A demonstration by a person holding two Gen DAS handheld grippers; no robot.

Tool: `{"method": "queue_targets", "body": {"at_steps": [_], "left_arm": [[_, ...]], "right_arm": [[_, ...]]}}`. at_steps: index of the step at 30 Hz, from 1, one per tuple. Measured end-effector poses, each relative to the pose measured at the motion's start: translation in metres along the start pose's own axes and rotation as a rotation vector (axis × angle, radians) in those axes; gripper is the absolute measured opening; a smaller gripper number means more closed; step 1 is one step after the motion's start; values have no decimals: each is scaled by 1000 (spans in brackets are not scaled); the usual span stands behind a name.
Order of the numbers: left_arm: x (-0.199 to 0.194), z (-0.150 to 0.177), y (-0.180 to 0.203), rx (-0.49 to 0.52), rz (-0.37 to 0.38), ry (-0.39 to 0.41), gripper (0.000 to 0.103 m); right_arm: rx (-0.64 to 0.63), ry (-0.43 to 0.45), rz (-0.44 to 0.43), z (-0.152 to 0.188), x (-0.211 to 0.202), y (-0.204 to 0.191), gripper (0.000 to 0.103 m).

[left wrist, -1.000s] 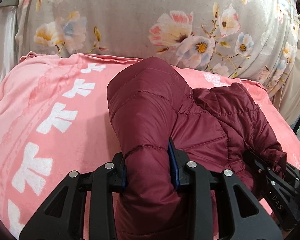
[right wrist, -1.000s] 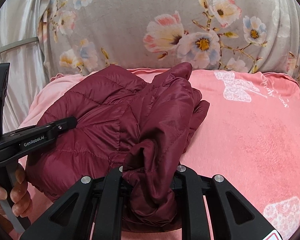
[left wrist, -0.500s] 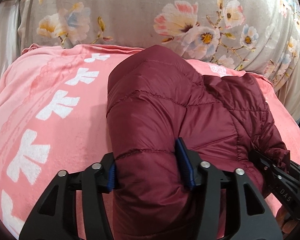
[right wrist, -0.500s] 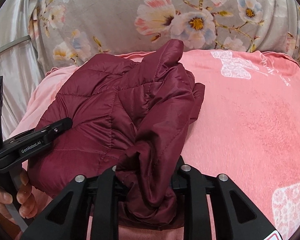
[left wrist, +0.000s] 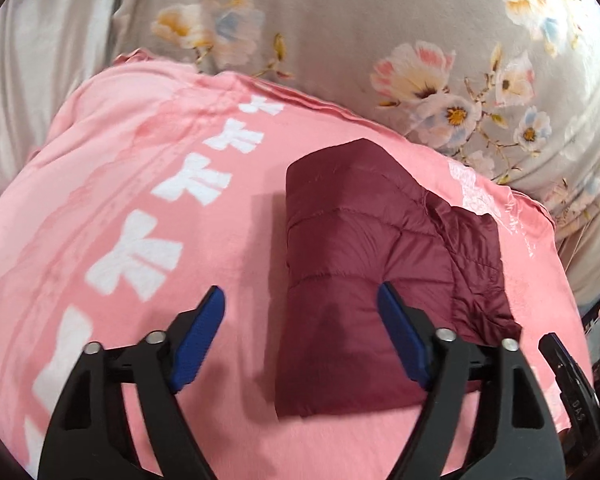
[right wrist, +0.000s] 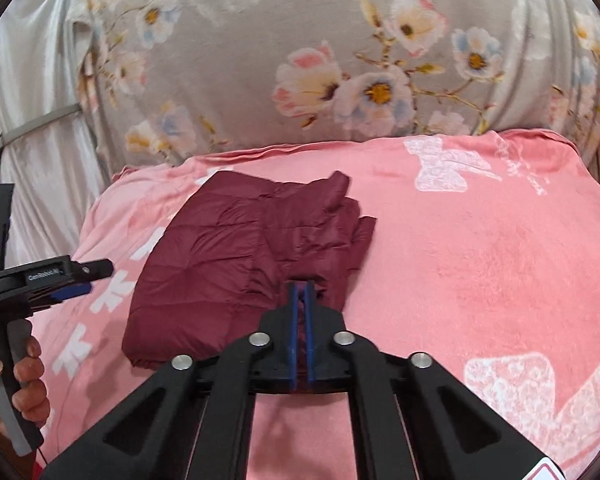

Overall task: Fold large clothes
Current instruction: 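Lower the folded bundle onto the blanket and open both tools, then press the folded jacket flat with both tools and withdraw them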

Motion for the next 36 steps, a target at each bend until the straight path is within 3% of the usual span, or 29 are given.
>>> {"method": "queue_targets", "body": {"at_steps": [4, 7, 18, 23, 27, 30, 32, 36], "left_arm": [[13, 24, 13, -18, 7, -113, 46], [29, 44, 14, -30, -43, -163, 38], [54, 68, 10, -4, -156, -173, 42], [65, 74, 9, 21, -187, -152, 49], [67, 74, 6, 22, -200, -120, 57], [54, 72, 1, -8, -187, -104, 58], [42, 71, 1, 0, -204, -79, 60], [16, 73, 4, 25, -219, -11, 75]], "right_arm": [[-24, -68, 30, 8, 25, 4, 0], [-13, -128, 59, 24, 41, 17, 0], [42, -266, 51, 84, 69, 40, 0], [50, -275, 41, 86, 71, 39, 0], [71, -224, 51, 79, 55, 41, 0], [56, -164, 79, 68, 29, 36, 0], [28, -119, 98, 62, 12, 32, 5], [16, -69, 117, 63, -18, 24, 10]]}}
Point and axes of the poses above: each gripper's, at about its wrist camera, not at the fingertips, and x roughly the way its jaws point, y to its right, z to its underside, the point moved 9 cm from there along x, roughly the way its jaws point, and after that the axes turned 10 degrees about -z, right-handed, at the moved point
